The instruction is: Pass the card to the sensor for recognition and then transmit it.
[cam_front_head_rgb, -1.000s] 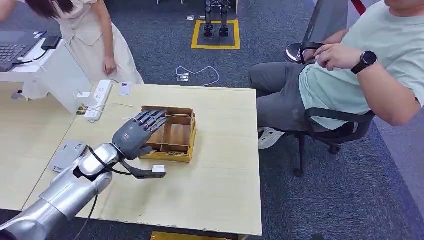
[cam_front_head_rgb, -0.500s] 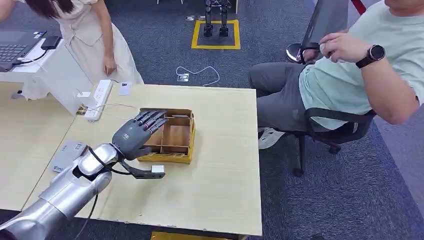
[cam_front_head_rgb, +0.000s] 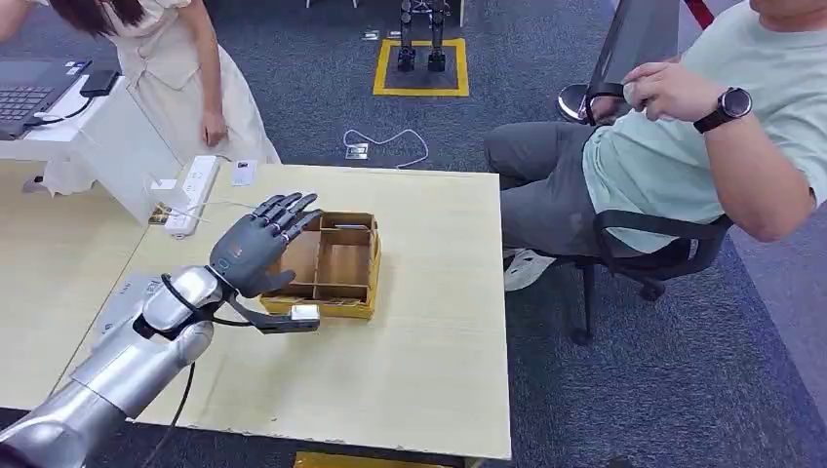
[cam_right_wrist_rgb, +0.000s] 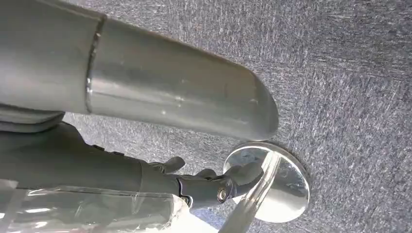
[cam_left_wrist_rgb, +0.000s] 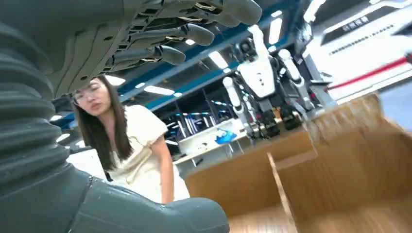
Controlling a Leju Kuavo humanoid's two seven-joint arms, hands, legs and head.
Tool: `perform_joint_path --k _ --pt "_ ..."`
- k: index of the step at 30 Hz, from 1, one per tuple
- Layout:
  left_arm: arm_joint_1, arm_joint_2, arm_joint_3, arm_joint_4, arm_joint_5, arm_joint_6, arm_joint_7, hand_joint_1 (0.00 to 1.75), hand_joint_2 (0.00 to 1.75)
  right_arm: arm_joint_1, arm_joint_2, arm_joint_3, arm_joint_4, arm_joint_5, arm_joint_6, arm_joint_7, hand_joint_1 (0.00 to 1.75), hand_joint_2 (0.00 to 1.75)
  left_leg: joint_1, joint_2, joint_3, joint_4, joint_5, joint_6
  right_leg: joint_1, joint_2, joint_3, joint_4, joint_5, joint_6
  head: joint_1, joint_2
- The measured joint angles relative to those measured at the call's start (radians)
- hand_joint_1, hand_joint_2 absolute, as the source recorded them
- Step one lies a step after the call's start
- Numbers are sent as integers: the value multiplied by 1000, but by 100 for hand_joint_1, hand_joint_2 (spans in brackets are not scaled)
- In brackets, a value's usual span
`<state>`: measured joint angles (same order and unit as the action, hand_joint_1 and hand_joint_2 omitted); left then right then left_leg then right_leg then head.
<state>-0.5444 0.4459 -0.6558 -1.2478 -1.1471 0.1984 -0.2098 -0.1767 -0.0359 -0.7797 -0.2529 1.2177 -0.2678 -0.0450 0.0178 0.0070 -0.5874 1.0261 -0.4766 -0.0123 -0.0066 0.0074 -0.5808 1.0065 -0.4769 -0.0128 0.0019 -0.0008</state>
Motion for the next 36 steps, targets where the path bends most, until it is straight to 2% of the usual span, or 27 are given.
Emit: perform_joint_path --k 23,26,29,30,32,34,35,36 --pt "-1 -2 32 -19 -7 19 -4 0 175 2 0 0 0 3 0 0 0 0 0 0 0 0 0 0 0 0 0 0 0 0 0 0" --pt "-1 24 38 -19 47 -14 -41 0 175 2 0 0 0 3 0 -3 0 0 0 0 0 0 0 0 0 1 0 0 0 0 0 0" --pt "-2 74 61 -40 135 -91 -93 0 175 4 0 -1 0 2 0 -7 0 0 1 1 0 0 0 0 0 1 0 0 0 0 0 0" --pt "-2 95 68 -56 172 -134 -110 0 175 4 0 -2 0 1 0 -11 0 0 1 0 0 0 0 0 1 1 0 0 0 0 0 0" --pt "-9 153 76 -96 274 -260 -140 0 175 5 0 -3 0 0 0 -18 0 0 2 2 0 0 0 0 2 2 0 1 0 0 0 0" --pt "-37 247 79 -153 438 -442 -151 0 175 5 -2 -3 0 2 1 -21 0 0 3 3 -1 0 0 -1 3 4 -1 1 0 0 1 0" --pt "-57 313 79 -190 521 -524 -151 0 175 6 -4 -4 0 3 1 -22 0 0 4 5 -1 0 0 -1 4 5 -2 1 0 -1 0 0" --pt "-82 376 79 -222 579 -574 -151 0 175 7 -6 -4 0 3 1 -23 0 0 4 5 -1 0 0 -1 4 5 -2 1 0 -1 0 0"
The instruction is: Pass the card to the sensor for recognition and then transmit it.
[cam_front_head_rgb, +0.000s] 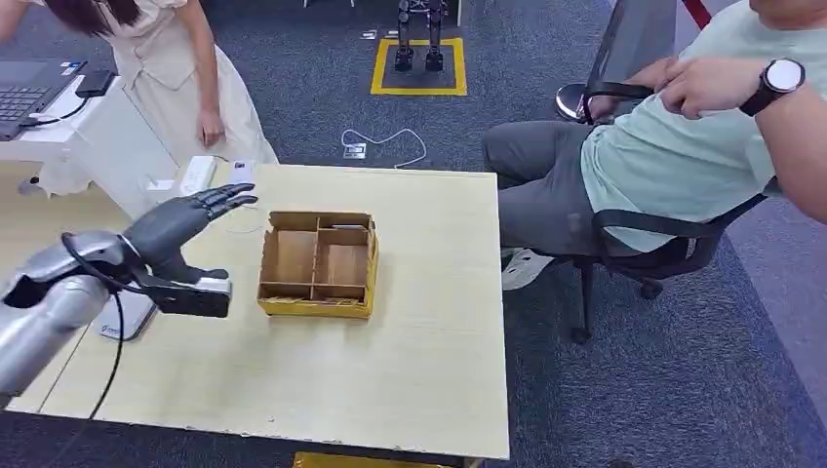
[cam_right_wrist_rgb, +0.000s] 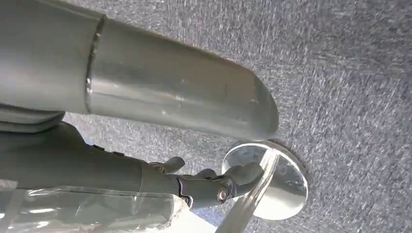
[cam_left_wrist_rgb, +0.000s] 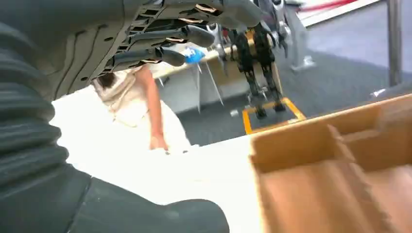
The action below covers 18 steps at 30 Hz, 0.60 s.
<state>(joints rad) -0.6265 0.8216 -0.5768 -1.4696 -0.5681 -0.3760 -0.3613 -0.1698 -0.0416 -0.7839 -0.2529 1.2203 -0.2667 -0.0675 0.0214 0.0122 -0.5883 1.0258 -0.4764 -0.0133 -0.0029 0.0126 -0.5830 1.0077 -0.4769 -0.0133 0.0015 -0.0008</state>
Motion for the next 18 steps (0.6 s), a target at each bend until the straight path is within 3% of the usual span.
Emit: perform_joint_path --k 3,6,18 --pt "-70 142 0 -95 111 -75 10 0 175 2 -5 -2 0 0 0 -1 0 0 -1 -2 0 0 0 0 0 -2 0 0 -1 -1 0 0" --pt "-97 217 -6 -163 129 -93 37 0 175 1 -5 -2 0 0 0 -6 0 0 -1 -2 -1 0 0 0 0 -2 0 0 -1 -1 0 0" --pt "-122 352 -51 -286 178 -80 69 0 175 0 -5 -2 0 2 0 -8 0 0 -1 -3 0 0 0 0 -1 -3 1 0 -1 -1 0 0"
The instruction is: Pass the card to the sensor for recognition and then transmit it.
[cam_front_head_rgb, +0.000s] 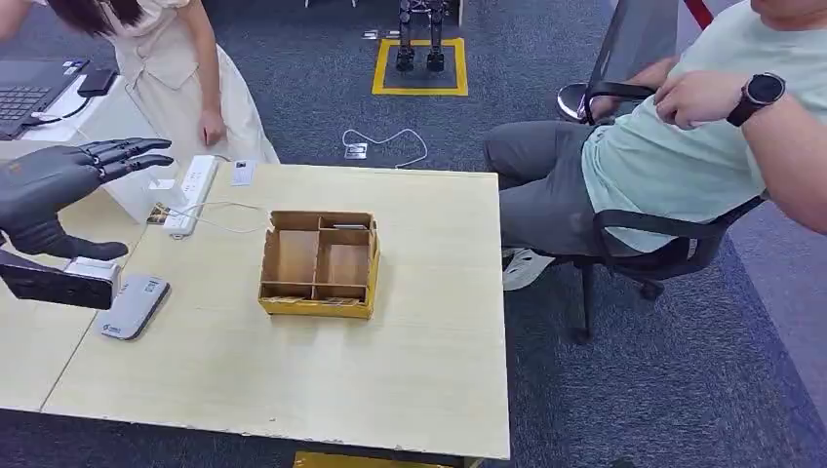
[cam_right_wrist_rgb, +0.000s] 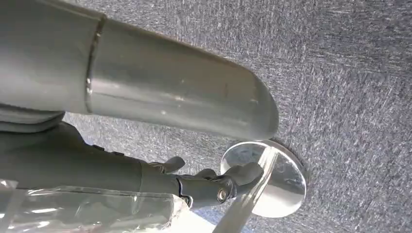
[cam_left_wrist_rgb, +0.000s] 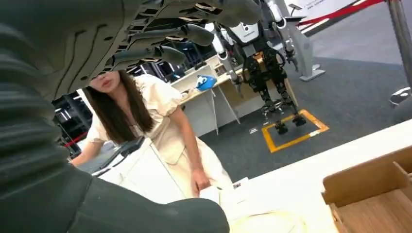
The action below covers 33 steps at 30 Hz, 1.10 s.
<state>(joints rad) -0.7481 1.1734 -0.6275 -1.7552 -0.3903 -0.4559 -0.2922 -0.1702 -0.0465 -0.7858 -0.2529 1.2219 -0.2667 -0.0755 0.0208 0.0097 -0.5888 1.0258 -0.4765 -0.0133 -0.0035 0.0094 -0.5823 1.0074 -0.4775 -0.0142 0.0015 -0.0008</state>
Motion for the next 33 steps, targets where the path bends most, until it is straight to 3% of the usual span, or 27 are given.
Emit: perform_joint_path --k 7,11,21,33 --pt "3 21 -26 -27 -3 18 0 0 175 -1 0 0 0 0 0 0 0 0 0 0 0 0 0 0 0 0 0 0 0 0 0 0" --pt "44 8 -41 -27 -51 98 2 0 175 -3 0 0 0 2 0 1 0 0 0 0 0 0 0 0 0 0 0 0 0 0 0 0" --pt "130 -16 -106 -26 -119 108 18 0 175 -12 2 0 0 14 0 10 0 0 0 0 0 0 0 0 0 0 0 0 0 0 0 0" --pt "151 -42 -153 -18 -142 132 18 0 175 -16 4 0 0 16 0 11 0 0 0 -1 0 0 0 0 0 -1 0 0 0 0 0 0"
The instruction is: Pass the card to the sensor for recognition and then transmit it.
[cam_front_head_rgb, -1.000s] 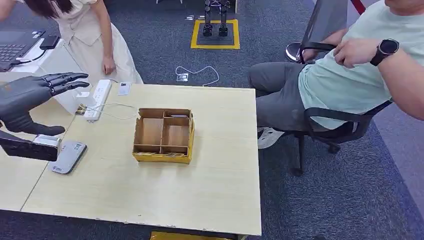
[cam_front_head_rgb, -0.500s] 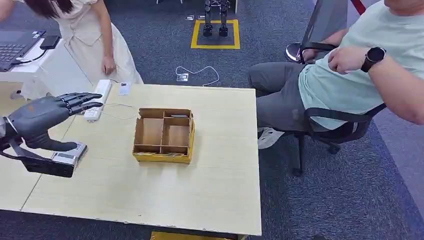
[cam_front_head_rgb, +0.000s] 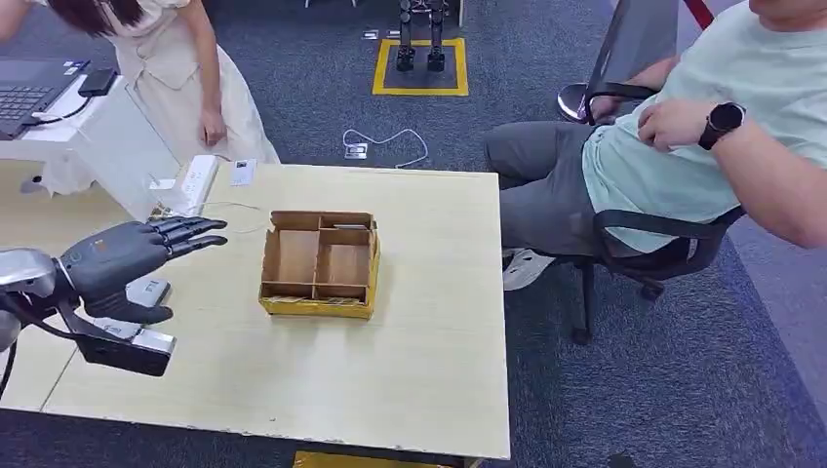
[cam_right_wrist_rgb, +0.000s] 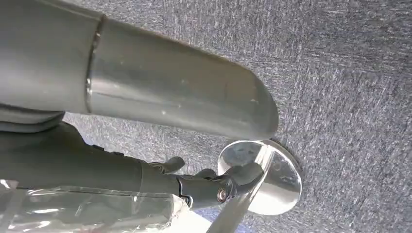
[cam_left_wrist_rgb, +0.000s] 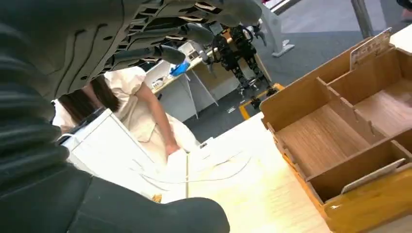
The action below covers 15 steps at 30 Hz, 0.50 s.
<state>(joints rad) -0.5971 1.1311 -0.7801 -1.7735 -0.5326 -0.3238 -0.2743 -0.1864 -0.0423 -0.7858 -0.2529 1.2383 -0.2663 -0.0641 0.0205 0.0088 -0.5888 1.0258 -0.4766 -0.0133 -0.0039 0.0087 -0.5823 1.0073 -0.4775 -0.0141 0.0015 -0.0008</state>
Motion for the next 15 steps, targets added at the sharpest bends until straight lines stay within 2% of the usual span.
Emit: perform_joint_path --k 6,15 --pt "49 -35 -14 32 -61 53 0 0 175 -1 2 0 0 2 0 1 0 0 0 0 0 0 0 0 0 0 0 0 0 0 0 0" --pt "171 -139 -15 97 -206 146 -1 0 175 -2 5 0 0 0 -1 5 0 0 -1 0 0 0 0 0 -1 0 0 0 0 0 0 0"
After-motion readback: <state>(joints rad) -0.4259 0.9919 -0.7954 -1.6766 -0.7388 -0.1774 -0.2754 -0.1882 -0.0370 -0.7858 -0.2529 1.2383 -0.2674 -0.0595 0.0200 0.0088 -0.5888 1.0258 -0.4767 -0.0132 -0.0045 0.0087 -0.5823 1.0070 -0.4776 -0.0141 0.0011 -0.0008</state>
